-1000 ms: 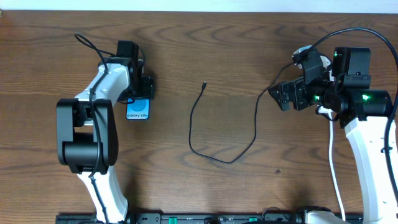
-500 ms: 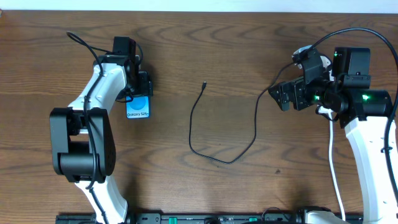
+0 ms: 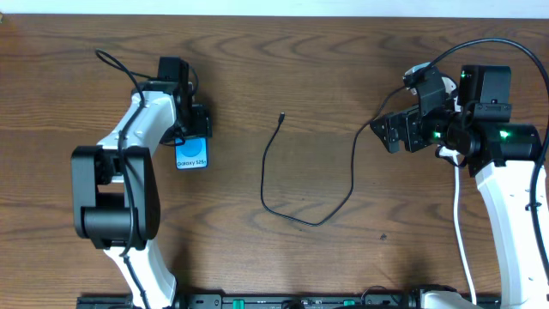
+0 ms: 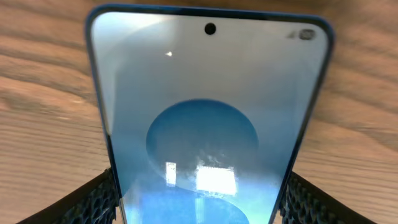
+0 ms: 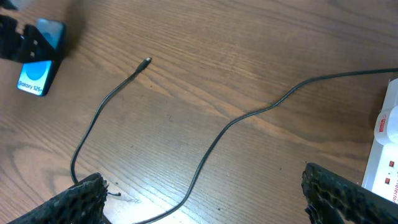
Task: Plug charger to phone and switch on socket
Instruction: 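Close left gripper on the phone's top edge and tilt it up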
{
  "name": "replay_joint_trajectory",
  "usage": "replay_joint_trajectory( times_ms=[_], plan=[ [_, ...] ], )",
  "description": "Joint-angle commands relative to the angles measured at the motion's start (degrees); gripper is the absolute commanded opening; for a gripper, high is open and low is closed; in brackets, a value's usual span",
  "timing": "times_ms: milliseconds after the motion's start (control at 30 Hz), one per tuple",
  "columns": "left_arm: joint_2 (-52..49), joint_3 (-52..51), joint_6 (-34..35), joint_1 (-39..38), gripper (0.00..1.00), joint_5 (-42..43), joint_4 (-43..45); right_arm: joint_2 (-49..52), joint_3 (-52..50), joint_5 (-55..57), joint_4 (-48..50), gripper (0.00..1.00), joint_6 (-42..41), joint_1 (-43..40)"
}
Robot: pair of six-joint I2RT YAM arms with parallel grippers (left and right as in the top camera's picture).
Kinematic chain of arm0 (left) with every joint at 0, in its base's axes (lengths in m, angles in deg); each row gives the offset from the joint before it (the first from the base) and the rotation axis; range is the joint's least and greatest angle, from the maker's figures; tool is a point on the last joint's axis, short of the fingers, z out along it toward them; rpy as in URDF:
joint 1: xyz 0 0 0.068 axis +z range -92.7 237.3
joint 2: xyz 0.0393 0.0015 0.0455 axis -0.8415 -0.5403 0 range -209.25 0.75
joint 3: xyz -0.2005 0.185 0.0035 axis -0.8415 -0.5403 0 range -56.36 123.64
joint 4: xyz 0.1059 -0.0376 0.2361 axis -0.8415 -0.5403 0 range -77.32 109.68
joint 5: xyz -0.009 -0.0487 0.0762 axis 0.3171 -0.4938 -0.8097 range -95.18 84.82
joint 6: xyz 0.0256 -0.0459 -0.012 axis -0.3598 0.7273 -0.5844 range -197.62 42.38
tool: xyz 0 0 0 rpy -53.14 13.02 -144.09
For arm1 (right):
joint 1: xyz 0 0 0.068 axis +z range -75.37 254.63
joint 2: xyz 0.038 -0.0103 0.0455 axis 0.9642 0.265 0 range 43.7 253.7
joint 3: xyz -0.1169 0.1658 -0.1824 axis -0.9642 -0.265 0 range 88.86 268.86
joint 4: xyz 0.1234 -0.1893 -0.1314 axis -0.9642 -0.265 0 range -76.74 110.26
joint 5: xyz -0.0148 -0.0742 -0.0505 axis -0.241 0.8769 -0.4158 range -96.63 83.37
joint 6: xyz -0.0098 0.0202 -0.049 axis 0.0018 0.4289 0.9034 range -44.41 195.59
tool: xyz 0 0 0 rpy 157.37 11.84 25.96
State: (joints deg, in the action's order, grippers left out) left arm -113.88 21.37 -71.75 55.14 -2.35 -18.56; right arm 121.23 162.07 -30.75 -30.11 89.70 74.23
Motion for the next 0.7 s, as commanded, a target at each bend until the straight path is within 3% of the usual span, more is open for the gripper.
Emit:
replay_joint_trajectory(
  times_ms=[0,667],
  plan=[
    [-2.38,-0.81,0.48,-0.20,0.77,-0.31,0.26,0.39,1.25,0.00,-0.26,0.97,-0.35,0.50],
    [-3.69,-0.83,3.28,-0.24,0.84,1.01,-3.28,0.39,1.25,0.02,-0.50,0.97,-0.35,0.50]
  ],
)
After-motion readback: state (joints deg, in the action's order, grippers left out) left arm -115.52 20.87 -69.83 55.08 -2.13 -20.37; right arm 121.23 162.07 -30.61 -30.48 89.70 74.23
